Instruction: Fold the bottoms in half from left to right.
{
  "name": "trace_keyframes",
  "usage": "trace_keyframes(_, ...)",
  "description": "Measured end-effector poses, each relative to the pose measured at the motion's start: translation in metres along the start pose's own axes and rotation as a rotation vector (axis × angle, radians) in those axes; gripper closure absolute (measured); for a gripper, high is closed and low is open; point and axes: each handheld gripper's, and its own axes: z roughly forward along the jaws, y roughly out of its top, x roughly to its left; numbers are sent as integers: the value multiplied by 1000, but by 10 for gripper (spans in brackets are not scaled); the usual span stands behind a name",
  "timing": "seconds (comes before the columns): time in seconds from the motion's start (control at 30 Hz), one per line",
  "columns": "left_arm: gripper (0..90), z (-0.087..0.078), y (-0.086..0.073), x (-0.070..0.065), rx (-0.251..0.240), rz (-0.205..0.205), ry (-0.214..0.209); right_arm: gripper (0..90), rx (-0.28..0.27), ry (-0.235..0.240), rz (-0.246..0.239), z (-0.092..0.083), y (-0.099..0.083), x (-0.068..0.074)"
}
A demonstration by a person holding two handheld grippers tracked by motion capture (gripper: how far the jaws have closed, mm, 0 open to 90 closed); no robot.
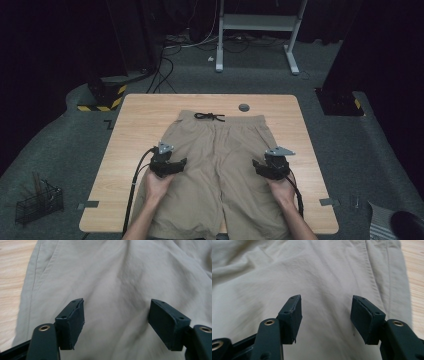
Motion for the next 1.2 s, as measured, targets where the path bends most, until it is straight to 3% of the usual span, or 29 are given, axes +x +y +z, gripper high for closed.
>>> trace_keyframes(0.07, 289, 6, -2, 1, 15, -11, 3, 426, 13, 2, 0, 11, 1, 1)
trace_keyframes(0.13, 281, 10, -4, 0, 41, 10, 20, 426, 23, 6, 8, 14, 0, 1)
trace_keyframes(0.23, 276, 11, -7, -4, 40, 62, 46, 415, 46, -14, -14, 19, -4, 4)
trace_keyframes(0.37, 277, 9, -12, -5, 14, 57, 52, 413, 34, -26, -27, 18, -6, 6)
trace_keyframes(1.2, 254, -11, -31, -16, 17, 62, 45, 410, 20, -16, -30, -1, -26, 12)
